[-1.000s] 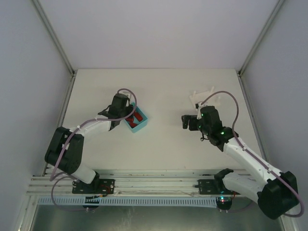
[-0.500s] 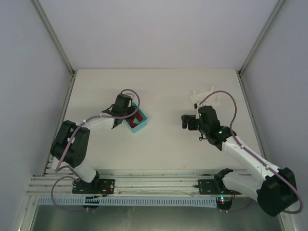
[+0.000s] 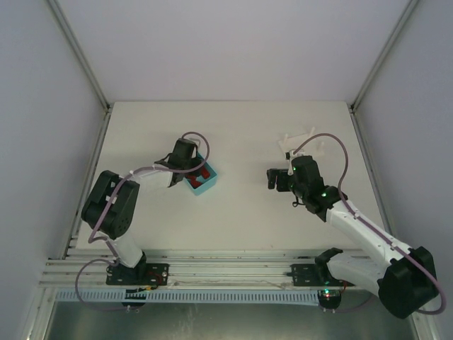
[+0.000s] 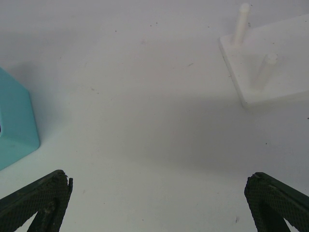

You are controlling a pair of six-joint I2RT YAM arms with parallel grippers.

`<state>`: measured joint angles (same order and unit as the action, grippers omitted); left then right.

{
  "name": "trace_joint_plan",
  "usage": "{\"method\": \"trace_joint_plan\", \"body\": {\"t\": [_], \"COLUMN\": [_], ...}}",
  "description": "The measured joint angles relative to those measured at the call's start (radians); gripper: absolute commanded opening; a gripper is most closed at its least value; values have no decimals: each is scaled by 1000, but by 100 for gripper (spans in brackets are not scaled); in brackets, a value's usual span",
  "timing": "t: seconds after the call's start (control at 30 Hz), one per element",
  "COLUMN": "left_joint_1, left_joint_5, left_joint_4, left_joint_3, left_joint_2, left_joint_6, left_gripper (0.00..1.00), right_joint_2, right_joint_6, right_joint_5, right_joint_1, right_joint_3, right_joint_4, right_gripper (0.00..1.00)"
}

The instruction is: Install the large spring

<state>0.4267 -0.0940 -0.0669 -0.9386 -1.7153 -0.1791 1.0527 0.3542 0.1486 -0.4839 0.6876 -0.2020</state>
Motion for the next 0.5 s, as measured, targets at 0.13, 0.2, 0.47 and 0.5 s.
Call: {"method": "trace_joint_plan", "body": {"t": [0.13, 0.2, 0.47, 0.5], "left_joint_1": [1, 2, 16, 17], "left_joint_5": [-4, -10, -56, -63], "left_joint_4": [-16, -21, -38, -39], "left_joint_3": [-8, -14, -17, -17], "left_joint_2": [-18, -27, -48, -49], "left_joint_6": [0, 0, 0, 0], "left_gripper": [46, 45, 38, 36], "right_joint_2": [0, 0, 0, 0], "right_joint_6": [0, 0, 0, 0], "right_joint_5": [0, 0, 0, 0], "right_joint_1": [0, 0, 0, 0], "right_joint_3": [0, 0, 0, 0], "right_joint_4": [0, 0, 0, 0], "right_gripper": [99, 99, 99, 99]}}
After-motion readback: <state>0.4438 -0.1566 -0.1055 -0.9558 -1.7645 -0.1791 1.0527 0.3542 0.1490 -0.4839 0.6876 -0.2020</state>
